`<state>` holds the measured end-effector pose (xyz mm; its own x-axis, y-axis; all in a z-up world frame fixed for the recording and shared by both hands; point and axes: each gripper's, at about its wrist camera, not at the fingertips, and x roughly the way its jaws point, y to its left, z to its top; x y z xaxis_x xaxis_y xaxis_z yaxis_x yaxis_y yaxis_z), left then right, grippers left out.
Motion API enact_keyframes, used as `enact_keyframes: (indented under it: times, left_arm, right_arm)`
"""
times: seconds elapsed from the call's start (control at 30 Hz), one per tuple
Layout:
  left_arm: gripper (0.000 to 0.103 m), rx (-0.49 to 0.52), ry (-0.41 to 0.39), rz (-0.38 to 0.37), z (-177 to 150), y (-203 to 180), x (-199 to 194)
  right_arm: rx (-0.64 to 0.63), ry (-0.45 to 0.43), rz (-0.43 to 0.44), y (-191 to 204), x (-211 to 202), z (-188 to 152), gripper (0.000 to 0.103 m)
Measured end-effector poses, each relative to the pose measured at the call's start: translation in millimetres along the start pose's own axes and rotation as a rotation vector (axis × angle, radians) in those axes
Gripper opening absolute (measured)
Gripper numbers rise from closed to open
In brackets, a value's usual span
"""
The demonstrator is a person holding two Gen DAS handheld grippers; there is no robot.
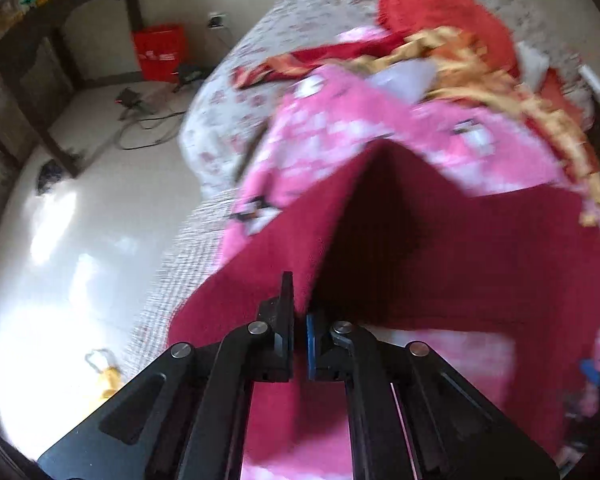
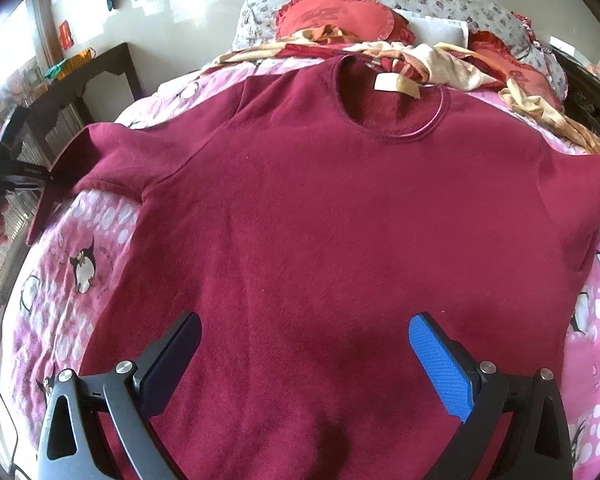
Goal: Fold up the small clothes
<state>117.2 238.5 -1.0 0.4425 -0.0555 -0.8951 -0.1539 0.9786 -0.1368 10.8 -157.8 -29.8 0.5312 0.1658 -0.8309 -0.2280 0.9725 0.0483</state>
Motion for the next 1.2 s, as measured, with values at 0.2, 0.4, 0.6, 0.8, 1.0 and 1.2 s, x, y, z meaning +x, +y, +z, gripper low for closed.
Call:
enact_keyframes:
  times: [0.2,0.4,0.6,0.8,1.0,1.2]
  left_arm:
    - [0.003,0.061,0.002,-0.334,10.7,-96.6,-56.5]
    - [0.003,0.136,0.044,-0.515,13.7,-199.0,-49.7]
    - [0.003,0.151,0.158,-0.54,7.7,-276.1,21.4]
    - [0.034,0.114,0.251,-0.542,-4.9,-293.6,54.7]
    - [0.054,0.174,0.174,-0.538,-7.3,-276.2,12.0]
    - [0.054,0.22,0.034,-0.399,-18.5,-222.1,-32.1]
  right_arm:
    - [0.056,-0.031,0.01,-16.2,-9.4,3.4,0.103]
    - [0.106,-0.073,-0.003,-40.9,-25.5,11.1,0.103]
    - [0.182,-0.11,0.073,-75.6,-35.5,17.3,0.103]
    - [0.164,-0.134,0.098,-85.7,-35.3,13.3,0.103]
    - [-0.004,-0.178,0.043,-66.7,-24.7,18.6,0.103]
    - [0.008,-0.178,-0.007,-77.4,-5.9,32.5,0.103]
